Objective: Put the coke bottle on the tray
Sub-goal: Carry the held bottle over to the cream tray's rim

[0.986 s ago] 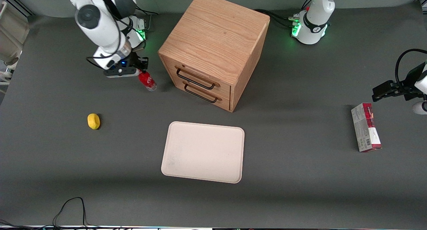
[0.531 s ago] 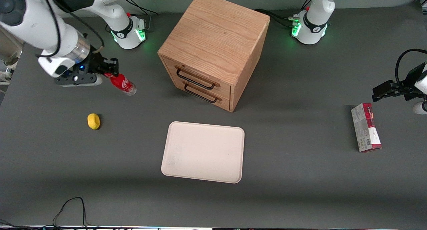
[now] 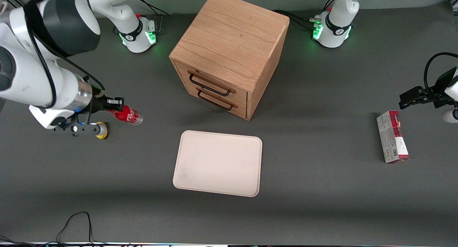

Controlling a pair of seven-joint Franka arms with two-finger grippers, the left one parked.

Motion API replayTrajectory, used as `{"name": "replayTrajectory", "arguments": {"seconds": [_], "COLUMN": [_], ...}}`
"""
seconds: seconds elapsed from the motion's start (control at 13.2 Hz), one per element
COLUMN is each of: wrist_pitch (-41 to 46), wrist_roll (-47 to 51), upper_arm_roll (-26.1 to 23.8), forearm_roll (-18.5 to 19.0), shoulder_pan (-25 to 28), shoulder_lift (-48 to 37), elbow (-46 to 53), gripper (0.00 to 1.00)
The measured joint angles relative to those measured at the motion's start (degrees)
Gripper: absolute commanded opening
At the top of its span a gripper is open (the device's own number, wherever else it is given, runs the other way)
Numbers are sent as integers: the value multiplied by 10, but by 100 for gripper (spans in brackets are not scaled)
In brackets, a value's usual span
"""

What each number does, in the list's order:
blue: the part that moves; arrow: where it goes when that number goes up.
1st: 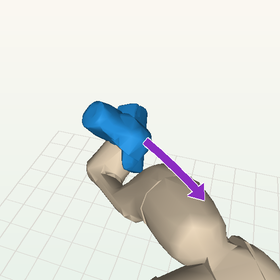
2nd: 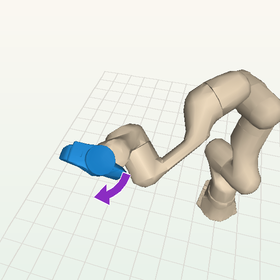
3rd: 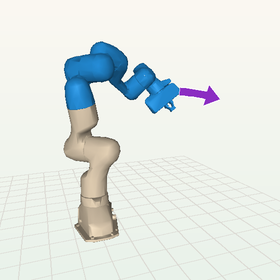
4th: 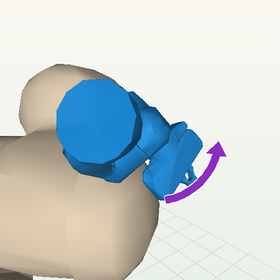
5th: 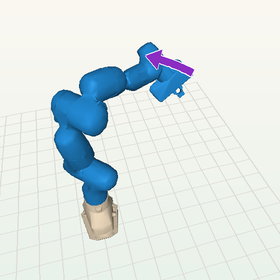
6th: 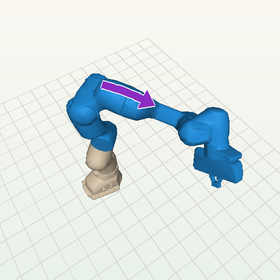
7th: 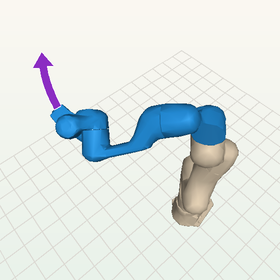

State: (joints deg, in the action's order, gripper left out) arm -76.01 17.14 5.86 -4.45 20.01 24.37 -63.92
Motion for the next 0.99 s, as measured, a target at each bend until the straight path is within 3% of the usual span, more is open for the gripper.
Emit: {"name": "replayTrajectory", "arguments": {"seconds": [0.23,0.61,0.99], "wrist_pitch": [-33,-218,-264], "wrist_roll": [31,153,161], "upper_arm_roll": [-9,-43,-43], "forearm_roll": [-20,-24,-24], "shoulder_pan": [1,4,3], "shoulder_lift": [93,209,262], "elbow": [78,104,115], "gripper": [0,0,0]}}
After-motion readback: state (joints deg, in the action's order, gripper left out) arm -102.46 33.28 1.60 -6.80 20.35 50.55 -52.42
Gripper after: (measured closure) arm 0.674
